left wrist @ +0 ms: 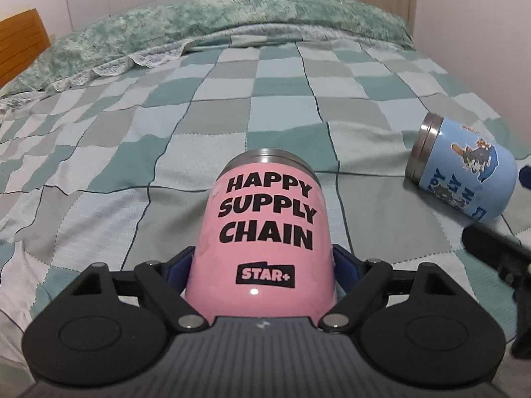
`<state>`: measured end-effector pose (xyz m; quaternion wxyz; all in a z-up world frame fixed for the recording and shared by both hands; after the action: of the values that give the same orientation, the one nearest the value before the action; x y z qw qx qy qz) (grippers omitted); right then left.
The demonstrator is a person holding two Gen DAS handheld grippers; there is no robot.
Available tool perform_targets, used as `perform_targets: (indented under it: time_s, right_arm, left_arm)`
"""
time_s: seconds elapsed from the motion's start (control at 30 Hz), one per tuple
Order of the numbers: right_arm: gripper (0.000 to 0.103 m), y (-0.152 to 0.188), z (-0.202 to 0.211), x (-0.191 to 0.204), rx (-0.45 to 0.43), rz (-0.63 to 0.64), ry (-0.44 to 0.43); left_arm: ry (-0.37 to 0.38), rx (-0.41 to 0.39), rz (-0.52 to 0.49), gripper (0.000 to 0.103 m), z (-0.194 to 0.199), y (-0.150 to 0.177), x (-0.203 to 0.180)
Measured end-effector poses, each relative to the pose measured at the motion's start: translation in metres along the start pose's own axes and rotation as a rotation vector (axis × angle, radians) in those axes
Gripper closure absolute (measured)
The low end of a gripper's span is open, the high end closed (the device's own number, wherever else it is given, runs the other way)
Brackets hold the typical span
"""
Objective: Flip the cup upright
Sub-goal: 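Move the right tool to the lying pink tumbler and close its fingers around it, then lift the pink tumbler with the right tool and rotate it toward upright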
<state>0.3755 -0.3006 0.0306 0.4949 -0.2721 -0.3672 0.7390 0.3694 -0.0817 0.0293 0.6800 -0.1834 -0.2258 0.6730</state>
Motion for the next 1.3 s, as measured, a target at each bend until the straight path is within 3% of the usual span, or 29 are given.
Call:
perform_targets:
  time_s: [0.27, 0.47, 0.87, 1.3]
  right_arm:
    - [0.0, 0.004, 0.025, 0.008, -0.019, 0.01, 0.01]
    - [0.0, 0.011, 0.063, 0.021, -0.036, 0.014, 0.021]
    - [0.0, 0.041, 0.146, 0.056, -0.052, 0.026, 0.008]
    - [0.0, 0.098, 0.194, 0.077, -0.018, 0.009, -0.027]
  left_arm:
    - [0.052, -0.014, 0.046, 0.019, 0.021, 0.012, 0.01]
    - [0.066, -0.064, 0.039, 0.019, 0.064, 0.029, 0.013]
    - [0.124, -0.073, 0.055, 0.019, 0.142, 0.097, 0.024]
    - [0.159, -0.001, 0.085, 0.019, 0.153, 0.163, 0.021]
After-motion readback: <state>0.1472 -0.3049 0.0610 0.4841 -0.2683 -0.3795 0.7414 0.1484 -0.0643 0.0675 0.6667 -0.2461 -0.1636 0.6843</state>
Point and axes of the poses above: each gripper's, at about its wrist camera, not at the fingertips, and z roughly against the way its jaws point, x to its left, y to its underside, the point moved 1 cm from there along -z, roughly the way its jaws point, and after that the axes turned 10 degrees about x, right-handed, at the moved point
